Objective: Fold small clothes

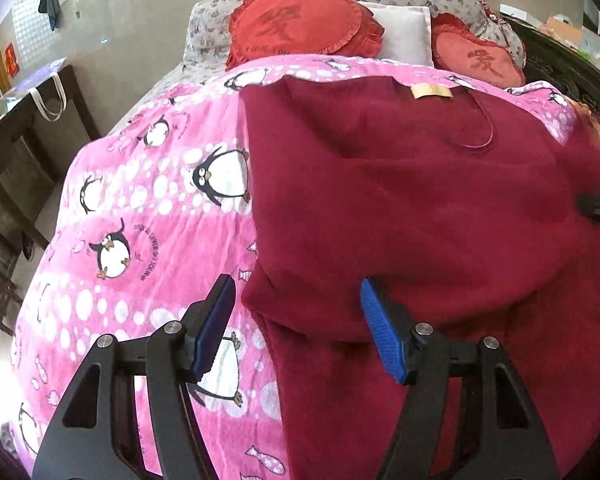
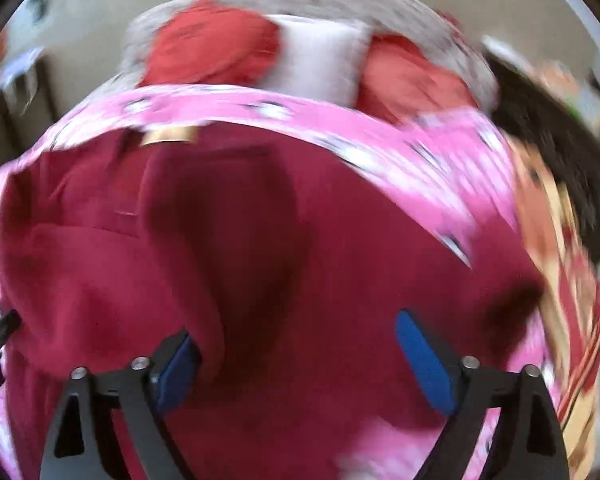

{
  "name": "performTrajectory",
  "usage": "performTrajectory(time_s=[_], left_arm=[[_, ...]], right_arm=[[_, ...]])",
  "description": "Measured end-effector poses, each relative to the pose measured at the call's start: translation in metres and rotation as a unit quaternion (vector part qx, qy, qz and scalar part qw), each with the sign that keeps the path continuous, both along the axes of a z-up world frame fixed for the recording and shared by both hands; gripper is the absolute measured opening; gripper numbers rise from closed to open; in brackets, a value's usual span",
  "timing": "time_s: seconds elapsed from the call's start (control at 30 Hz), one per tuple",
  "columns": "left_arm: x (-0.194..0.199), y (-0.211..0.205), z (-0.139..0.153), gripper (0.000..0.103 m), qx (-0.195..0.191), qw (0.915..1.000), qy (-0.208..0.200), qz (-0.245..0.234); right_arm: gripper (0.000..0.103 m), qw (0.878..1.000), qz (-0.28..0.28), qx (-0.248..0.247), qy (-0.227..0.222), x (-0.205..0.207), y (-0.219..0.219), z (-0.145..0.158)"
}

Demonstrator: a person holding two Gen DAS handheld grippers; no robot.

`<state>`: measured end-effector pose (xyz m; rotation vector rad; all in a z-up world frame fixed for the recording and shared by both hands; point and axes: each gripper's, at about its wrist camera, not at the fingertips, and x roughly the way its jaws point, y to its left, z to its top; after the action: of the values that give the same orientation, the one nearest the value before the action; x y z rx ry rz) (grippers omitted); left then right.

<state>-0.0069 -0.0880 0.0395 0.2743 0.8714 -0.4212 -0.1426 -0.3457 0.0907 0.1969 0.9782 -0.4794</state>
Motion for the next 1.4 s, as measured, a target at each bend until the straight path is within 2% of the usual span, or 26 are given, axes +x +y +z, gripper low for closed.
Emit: performTrajectory(time_s=[0.1,0.17,0.3,0.4,0.47,0.53,0.63,0.67,0.7,0.73,0.77,0.8,0.83,0.87,0.93,1.03,1.13,1.17,1.3,1.33,1.37,1.4], left_arm=[[0.001,0.001,0.001,0.065,-0.009,0.9999,0.006,0.006],[-0.002,0.003,0.006,0.065,-0.014,0.9999,0.003,0.007],[-0.005,0.005,0.011,0.065,-0.012,0.9999,-0.004,0.007],[-0.002,0.005,0.008,0.065,0.000,1.0000,-0.001,0.008],[0.001,0.004,0.003,0.065,0.005,0.9999,0.007,0.011],[0.003,0.005,0.001,0.065,0.003,0.9998,0.012,0.016],[0.006,0.009,0.000,0.065,0.004,0.9996,0.015,0.022],[0.007,0.011,0.000,0.065,0.002,0.9996,0.016,0.024],[0.008,0.013,-0.001,0.065,-0.001,0.9995,0.018,0.026],[0.010,0.015,-0.002,0.065,-0.003,0.9993,0.022,0.029],[0.011,0.016,-0.002,0.065,-0.005,0.9992,0.025,0.030],[0.011,0.017,-0.003,0.065,-0.009,0.9990,0.028,0.033],[0.012,0.019,-0.002,0.065,-0.013,0.9988,0.029,0.037],[0.012,0.021,0.001,0.065,-0.018,0.9985,0.028,0.043],[0.012,0.024,0.008,0.065,-0.029,0.9981,0.020,0.051],[0.012,0.026,0.024,0.065,-0.043,0.9974,-0.002,0.057],[0.017,0.020,0.030,0.065,-0.045,0.9973,-0.010,0.057],[0.020,0.016,0.030,0.065,-0.041,0.9975,-0.009,0.058],[0.028,0.001,0.024,0.065,-0.022,0.9983,0.000,0.055],[0.031,-0.001,0.022,0.065,-0.019,0.9984,0.003,0.053],[0.031,-0.003,0.022,0.065,-0.021,0.9984,0.002,0.052],[0.032,-0.003,0.022,0.065,-0.023,0.9984,0.000,0.052]], right_arm=[[0.092,0.996,-0.029,0.071,-0.043,-0.038,-0.032,0.010],[0.092,0.992,-0.033,0.098,-0.067,-0.052,-0.043,0.017],[0.092,0.988,-0.020,0.106,-0.107,-0.049,-0.050,0.028],[0.092,0.987,0.065,0.090,-0.120,-0.020,-0.026,0.041],[0.092,0.982,0.146,0.042,-0.111,0.011,0.005,0.042],[0.089,0.975,0.207,-0.010,-0.081,0.038,0.028,0.031],[0.072,0.956,0.289,-0.050,-0.016,0.073,0.051,0.002],[0.063,0.951,0.303,-0.064,0.003,0.080,0.055,-0.007],[0.059,0.945,0.313,-0.087,0.025,0.086,0.059,-0.019],[0.058,0.941,0.320,-0.105,0.027,0.086,0.061,-0.024],[0.048,0.937,0.328,-0.116,0.017,0.085,0.063,-0.025],[0.032,0.936,0.333,-0.117,0.012,0.084,0.064,-0.024],[0.024,0.935,0.332,-0.120,0.012,0.084,0.065,-0.021],[0.011,0.935,0.330,-0.125,0.011,0.083,0.065,-0.019],[0.005,0.937,0.327,-0.123,0.003,0.080,0.062,-0.009],[0.005,0.943,0.308,-0.127,-0.018,0.070,0.060,0.008],[0.005,0.957,0.262,-0.119,-0.043,0.069,0.046,0.019],[0.005,0.964,0.240,-0.101,-0.046,0.073,0.037,0.016],[0.007,0.973,0.229,-0.010,-0.037,0.078,0.018,0.003],[0.010,0.974,0.224,0.013,-0.041,0.072,0.009,0.008],[0.019,0.977,0.206,0.027,-0.058,0.061,-0.004,0.017],[0.035,0.979,0.190,0.022,-0.066,0.051,-0.013,0.023]])
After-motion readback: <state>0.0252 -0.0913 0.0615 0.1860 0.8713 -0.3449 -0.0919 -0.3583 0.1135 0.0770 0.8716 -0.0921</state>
